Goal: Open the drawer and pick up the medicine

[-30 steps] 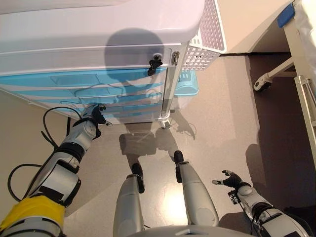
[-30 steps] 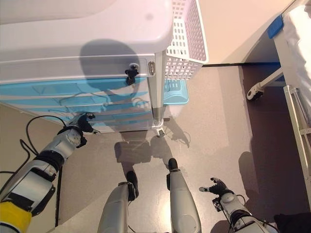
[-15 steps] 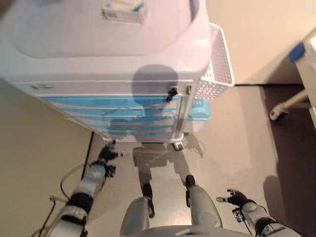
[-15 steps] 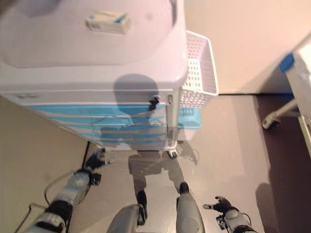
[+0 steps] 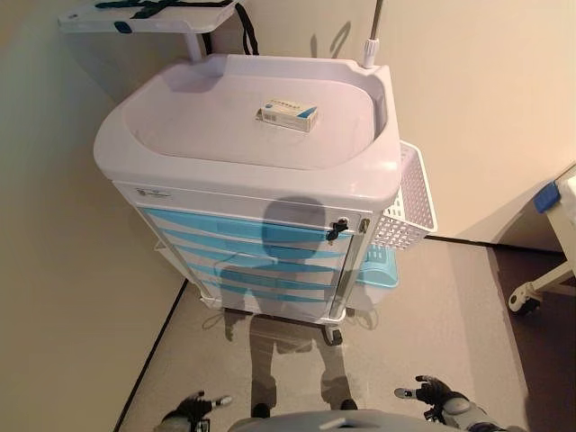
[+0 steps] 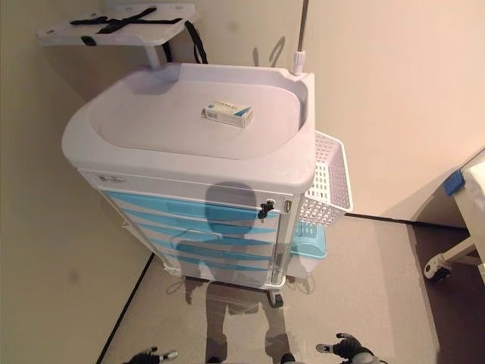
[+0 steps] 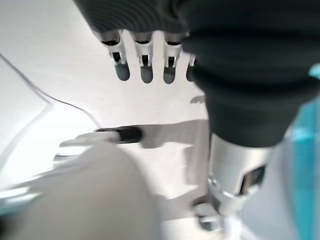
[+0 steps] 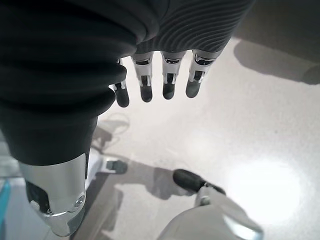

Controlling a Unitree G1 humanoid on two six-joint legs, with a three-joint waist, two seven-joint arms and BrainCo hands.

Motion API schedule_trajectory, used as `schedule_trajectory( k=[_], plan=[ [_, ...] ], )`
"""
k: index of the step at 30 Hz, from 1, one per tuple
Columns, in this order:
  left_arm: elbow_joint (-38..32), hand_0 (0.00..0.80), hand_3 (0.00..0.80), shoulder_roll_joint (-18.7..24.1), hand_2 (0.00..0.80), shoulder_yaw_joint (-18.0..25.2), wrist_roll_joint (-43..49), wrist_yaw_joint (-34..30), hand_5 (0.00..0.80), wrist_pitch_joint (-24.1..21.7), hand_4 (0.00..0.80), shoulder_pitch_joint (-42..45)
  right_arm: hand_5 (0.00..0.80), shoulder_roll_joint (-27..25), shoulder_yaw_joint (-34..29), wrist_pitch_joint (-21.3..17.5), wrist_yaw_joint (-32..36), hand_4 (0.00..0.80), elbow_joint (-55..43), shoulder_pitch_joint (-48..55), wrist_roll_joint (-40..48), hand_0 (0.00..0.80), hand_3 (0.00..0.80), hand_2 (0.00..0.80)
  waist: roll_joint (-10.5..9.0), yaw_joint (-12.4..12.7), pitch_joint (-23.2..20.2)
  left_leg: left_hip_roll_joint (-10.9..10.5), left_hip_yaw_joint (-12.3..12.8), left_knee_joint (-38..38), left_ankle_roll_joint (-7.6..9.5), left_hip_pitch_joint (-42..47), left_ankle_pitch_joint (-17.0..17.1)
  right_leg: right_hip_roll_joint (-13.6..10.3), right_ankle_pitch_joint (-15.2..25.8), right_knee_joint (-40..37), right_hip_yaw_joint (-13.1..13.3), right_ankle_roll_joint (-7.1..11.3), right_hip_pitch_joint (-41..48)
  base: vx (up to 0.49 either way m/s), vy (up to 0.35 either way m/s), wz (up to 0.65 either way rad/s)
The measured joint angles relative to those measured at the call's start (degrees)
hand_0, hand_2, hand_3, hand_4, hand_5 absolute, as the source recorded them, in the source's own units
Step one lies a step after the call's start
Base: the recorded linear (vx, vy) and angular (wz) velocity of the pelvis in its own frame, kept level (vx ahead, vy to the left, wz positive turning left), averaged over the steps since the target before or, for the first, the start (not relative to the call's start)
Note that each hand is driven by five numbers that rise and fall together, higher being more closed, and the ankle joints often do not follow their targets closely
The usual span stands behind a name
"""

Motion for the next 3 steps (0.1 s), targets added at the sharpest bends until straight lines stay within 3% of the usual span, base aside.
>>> schedule_trajectory(
  k=[3],
  plan=[
    [0.2,0.0,0.0,-0.6,0.0,-0.2,2.5,0.4,0.0,-0.1,0.0,1.1,0.0,0.2,0.0,0.0,0.3,0.0,0.0,1.3,1.7,0.0,0.0,0.0,0.14,0.1,-1.1,0.2,-0.1,-0.9,-0.13,0.7,0.1,0.3,0.2,-0.9,0.0,-0.09,0.7,0.011,-0.003,0.02]
  ],
)
